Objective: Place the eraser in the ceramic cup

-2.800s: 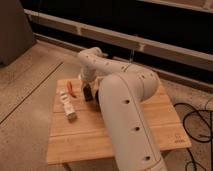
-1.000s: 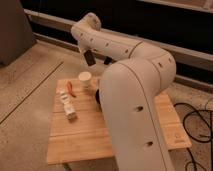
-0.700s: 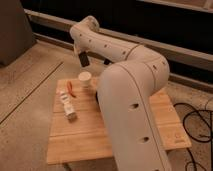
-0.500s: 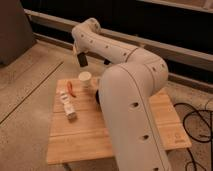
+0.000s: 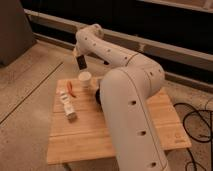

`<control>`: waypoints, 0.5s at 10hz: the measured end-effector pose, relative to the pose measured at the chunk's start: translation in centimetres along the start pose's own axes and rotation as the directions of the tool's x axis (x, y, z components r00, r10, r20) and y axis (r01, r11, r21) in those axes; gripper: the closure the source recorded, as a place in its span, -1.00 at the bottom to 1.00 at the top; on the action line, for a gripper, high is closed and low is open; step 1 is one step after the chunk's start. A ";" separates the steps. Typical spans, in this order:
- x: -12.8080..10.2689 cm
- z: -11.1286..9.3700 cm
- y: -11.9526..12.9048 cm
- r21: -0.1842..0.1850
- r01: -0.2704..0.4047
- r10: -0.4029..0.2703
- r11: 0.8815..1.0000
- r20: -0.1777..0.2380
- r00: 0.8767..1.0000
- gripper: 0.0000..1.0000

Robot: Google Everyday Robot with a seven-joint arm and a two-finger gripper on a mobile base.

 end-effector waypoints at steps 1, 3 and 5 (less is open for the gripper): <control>0.2 0.6 0.2 -0.013 0.014 -0.014 1.000 -0.008 1.000 1.00; 0.5 1.7 0.8 -0.035 0.036 -0.037 0.999 -0.021 0.999 1.00; 1.1 2.5 0.9 -0.044 0.038 -0.039 0.998 -0.038 0.999 1.00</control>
